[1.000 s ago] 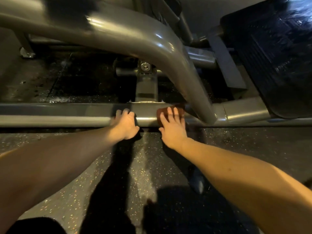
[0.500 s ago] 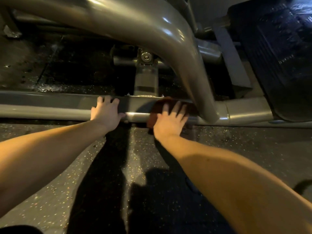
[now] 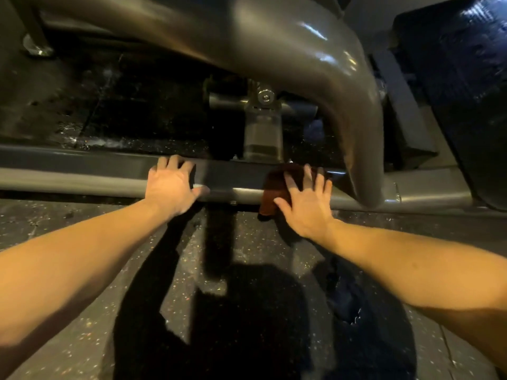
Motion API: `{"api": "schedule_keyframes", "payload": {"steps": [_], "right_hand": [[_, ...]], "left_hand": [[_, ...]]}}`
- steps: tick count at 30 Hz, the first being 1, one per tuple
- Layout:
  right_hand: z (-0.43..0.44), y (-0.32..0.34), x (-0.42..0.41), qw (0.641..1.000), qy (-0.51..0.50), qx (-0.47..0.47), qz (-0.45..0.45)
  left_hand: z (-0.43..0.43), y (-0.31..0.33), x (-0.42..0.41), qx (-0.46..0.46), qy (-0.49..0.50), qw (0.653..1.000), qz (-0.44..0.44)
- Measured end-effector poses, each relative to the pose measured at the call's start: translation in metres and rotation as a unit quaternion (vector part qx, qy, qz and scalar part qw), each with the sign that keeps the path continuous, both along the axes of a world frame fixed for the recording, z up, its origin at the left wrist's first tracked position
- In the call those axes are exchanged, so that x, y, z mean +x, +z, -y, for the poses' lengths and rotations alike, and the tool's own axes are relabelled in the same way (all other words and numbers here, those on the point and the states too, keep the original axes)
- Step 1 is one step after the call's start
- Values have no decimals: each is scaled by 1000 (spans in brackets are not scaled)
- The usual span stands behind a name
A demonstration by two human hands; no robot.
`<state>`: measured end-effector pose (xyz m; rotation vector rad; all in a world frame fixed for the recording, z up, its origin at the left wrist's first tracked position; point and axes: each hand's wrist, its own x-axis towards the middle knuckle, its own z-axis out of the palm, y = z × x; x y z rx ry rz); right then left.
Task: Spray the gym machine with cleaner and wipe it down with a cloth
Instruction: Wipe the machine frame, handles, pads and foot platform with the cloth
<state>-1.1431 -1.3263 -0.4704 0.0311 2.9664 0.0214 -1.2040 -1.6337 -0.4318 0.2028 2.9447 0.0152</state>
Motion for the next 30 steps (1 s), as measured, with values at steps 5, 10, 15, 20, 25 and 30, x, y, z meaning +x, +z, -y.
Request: {"api": "schedule_keyframes", "payload": {"steps": [5, 10, 15, 20, 25, 30], "right_hand": [[112, 2, -19, 994, 106, -28, 12], [150, 10, -33, 985, 164, -28, 50], [94, 26, -27, 990, 58, -44, 123], [70, 34, -20, 986, -64, -48, 146], [114, 14, -24, 993, 82, -56, 57], [81, 4, -53, 983, 153, -101, 30]], "left_hand": [[35, 0, -5, -13, -6, 1000, -4], [45, 10, -15, -31, -55, 998, 14], [42, 17, -20, -32, -47, 997, 53], [40, 19, -22, -75, -79, 993, 41], [30, 23, -26, -62, -39, 996, 59], [20, 9, -6, -64, 66, 996, 9]]}}
